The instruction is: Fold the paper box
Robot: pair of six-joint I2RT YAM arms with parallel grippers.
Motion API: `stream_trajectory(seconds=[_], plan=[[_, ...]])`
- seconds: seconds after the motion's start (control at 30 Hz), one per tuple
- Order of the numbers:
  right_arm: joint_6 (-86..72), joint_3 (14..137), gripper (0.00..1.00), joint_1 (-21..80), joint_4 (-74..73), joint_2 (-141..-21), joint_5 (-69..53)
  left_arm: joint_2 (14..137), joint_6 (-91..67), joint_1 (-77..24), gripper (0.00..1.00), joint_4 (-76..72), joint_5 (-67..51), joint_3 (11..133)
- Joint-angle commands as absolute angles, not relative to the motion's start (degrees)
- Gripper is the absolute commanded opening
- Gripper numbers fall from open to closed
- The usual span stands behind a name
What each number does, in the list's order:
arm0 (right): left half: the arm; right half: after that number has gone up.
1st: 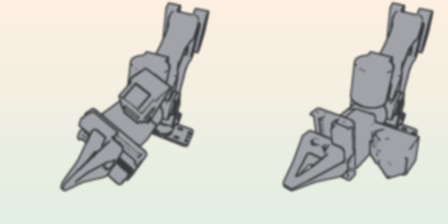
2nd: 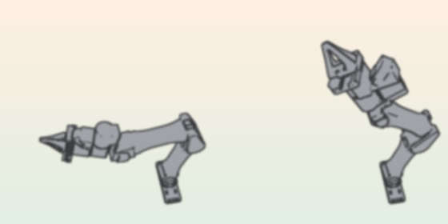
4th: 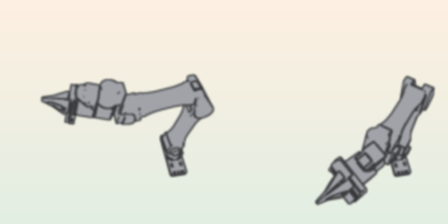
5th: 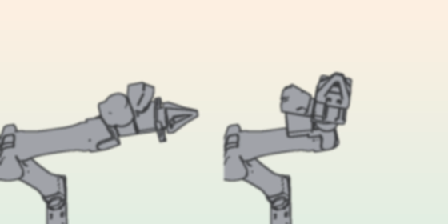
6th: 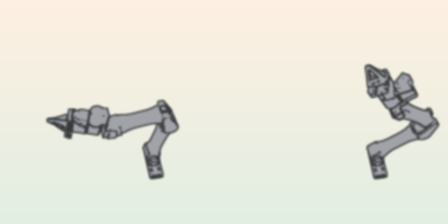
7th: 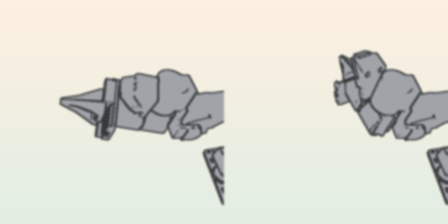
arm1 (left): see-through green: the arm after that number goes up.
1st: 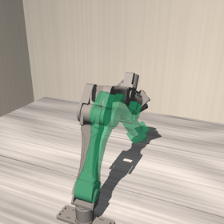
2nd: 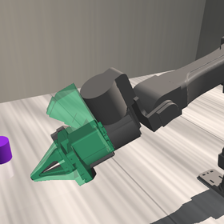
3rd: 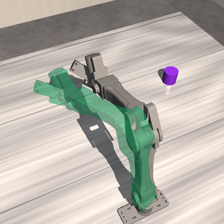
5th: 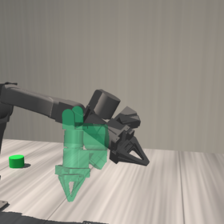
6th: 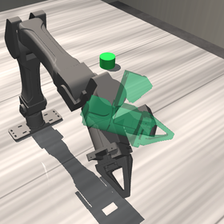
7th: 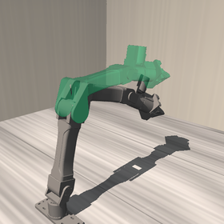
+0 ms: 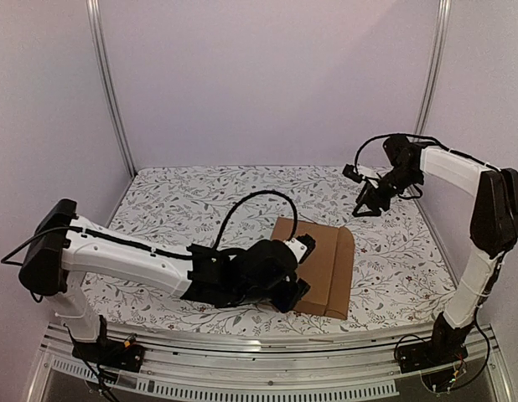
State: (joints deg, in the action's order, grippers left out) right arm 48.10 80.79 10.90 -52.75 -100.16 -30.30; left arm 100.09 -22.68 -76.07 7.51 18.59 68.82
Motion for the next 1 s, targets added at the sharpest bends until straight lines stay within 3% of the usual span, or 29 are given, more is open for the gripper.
stream_trajectory(seconds=[0.0, 0.17, 0.33, 0.63, 0.8, 0.97], plan=[[42.38, 95.34, 0.60, 12.21, -53.91, -113.75, -33.59, 104.07, -40.21, -78.62, 0.48, 11.59, 24.07, 66.13], [42.45, 109.63, 0.63, 14.86, -64.55, -128.23, -37.84, 107.98, -40.59, -78.86, 0.41, 18.05, 27.49, 67.26], [41.12, 110.35, 0.63, 15.26, -67.13, -132.27, -41.61, 110.33, -39.51, -76.09, 0.41, 18.61, 26.74, 67.58], [44.15, 98.31, 0.55, 15.82, -71.32, -125.34, -40.63, 105.65, -29.88, -70.35, 0.47, 23.97, 35.46, 66.69], [44.87, 83.37, 0.55, 15.84, -70.69, -116.10, -39.47, 98.64, -23.42, -64.18, 0.49, 22.34, 38.19, 62.25], [45.40, 76.99, 0.59, 15.13, -71.37, -106.71, -37.02, 94.88, -22.00, -61.44, 0.50, 20.96, 37.45, 60.47]])
